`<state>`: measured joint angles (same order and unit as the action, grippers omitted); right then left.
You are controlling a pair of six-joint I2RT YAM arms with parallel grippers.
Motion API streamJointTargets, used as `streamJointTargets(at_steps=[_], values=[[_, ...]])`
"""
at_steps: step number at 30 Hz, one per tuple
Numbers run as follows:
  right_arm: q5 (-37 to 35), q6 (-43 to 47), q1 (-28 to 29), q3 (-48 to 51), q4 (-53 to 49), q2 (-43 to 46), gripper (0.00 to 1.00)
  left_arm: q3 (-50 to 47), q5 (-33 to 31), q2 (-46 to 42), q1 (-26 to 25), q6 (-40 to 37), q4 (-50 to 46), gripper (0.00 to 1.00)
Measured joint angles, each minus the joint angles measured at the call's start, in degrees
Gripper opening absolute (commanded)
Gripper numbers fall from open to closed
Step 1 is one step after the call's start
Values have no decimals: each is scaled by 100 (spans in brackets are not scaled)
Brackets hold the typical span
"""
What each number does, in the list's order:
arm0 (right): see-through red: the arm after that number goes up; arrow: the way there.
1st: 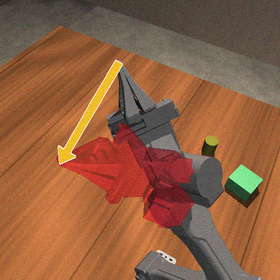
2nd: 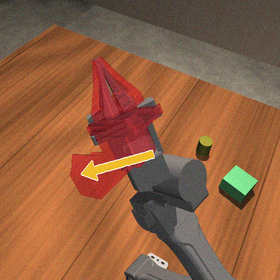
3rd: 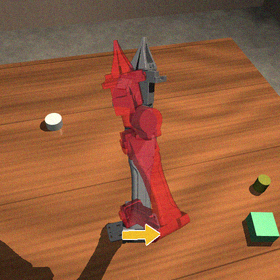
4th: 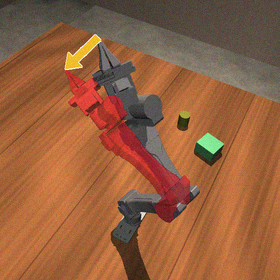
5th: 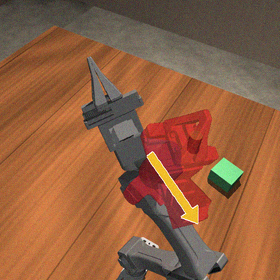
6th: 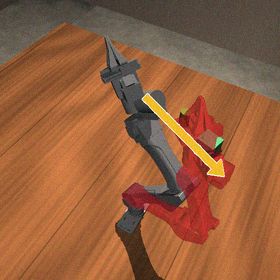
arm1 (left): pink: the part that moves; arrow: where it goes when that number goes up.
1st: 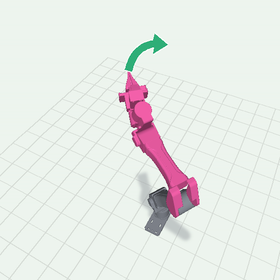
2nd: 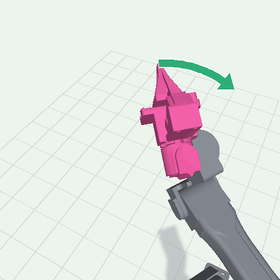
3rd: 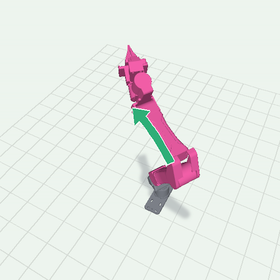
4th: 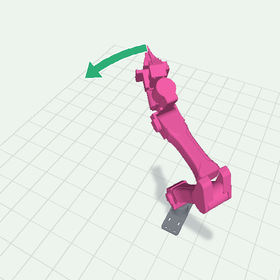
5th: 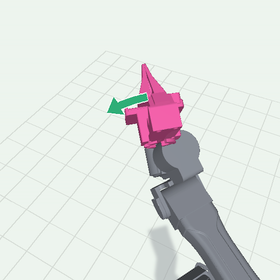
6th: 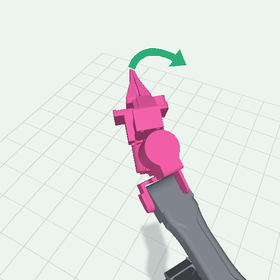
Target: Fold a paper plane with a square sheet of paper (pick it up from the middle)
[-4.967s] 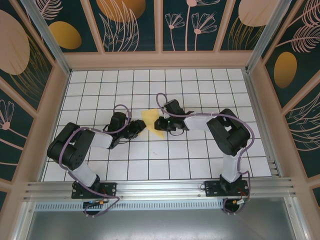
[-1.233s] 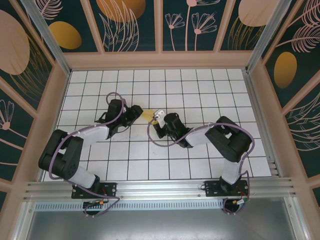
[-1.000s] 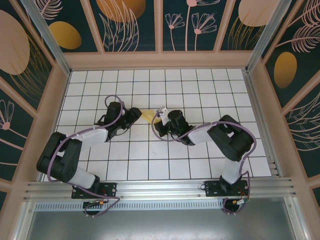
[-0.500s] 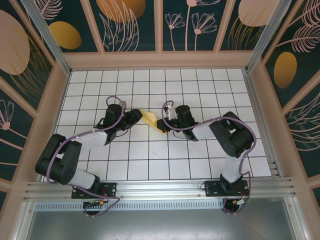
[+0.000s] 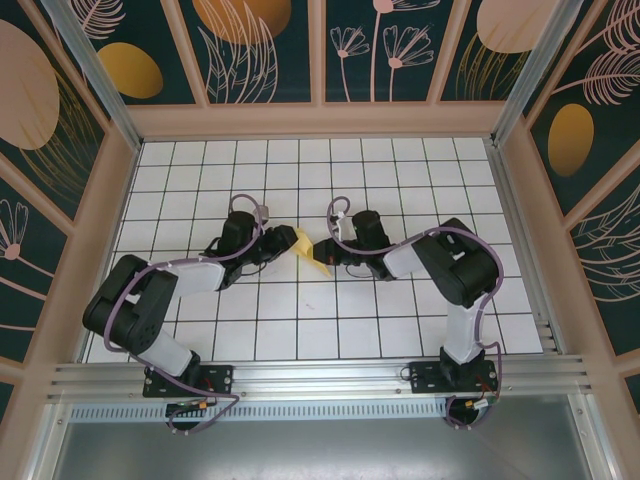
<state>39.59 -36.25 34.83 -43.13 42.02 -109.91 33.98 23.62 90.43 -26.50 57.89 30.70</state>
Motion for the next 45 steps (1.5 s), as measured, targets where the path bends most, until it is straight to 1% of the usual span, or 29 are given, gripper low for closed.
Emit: streamJointTargets(at_steps=[7, 15, 45], values=[[337, -385, -107, 0, 164, -236, 2, 63, 111, 227, -44, 2, 210, 38], [505, -623, -149, -2, 208, -289, 2, 96, 170, 404, -85, 2, 310, 37], [664, -754, -186, -273, -90, -588, 3, 144, 297, 988, -90, 24, 601, 34]])
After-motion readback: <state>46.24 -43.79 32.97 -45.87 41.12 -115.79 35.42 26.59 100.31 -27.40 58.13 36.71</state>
